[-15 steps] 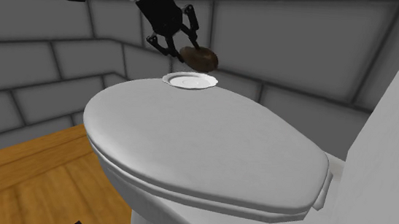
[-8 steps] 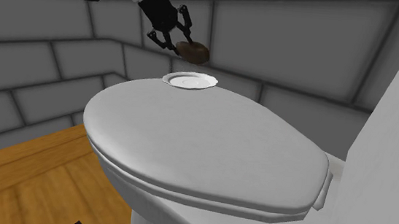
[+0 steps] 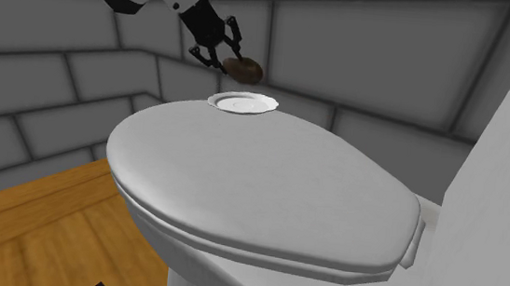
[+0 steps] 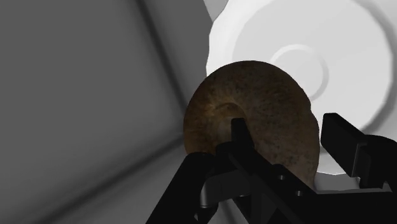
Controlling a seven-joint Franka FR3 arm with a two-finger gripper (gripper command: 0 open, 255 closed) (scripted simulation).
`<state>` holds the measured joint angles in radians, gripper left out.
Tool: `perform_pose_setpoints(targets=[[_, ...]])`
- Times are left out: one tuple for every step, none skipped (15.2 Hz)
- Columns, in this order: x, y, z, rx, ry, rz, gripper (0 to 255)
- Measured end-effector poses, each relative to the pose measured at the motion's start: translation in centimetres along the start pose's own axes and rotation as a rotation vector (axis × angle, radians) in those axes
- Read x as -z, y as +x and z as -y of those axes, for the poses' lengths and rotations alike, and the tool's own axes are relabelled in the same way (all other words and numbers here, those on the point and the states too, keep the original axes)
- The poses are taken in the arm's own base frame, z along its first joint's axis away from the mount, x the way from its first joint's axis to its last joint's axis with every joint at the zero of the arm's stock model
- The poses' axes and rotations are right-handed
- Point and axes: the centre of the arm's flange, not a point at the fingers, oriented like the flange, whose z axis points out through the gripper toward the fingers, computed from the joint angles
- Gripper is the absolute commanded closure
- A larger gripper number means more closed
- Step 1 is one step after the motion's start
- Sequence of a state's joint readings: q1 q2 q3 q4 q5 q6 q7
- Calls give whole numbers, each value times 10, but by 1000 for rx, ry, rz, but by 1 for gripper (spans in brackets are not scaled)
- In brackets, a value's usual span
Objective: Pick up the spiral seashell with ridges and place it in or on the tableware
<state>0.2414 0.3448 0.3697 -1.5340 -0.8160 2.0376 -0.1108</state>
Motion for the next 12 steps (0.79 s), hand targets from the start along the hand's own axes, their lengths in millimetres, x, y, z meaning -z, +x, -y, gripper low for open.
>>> perform_pose_setpoints(targets=[[-4,0,3,0,0,0,255],[-9,0,6,0,0,0,255],[-13,0,9,0,0,0,255],[-18,0,12,0,0,0,255],[-22,0,15,0,0,0,255],[-26,0,18,0,0,0,255],[-30,-1,22,0,0,0,255],[-34,-1,25,0,0,0,255],[-38,0,28,0,0,0,255],[-42,1,31,0,0,0,255],[-46,0,35,0,0,0,255],[-49,0,37,0,-2,-3,255]])
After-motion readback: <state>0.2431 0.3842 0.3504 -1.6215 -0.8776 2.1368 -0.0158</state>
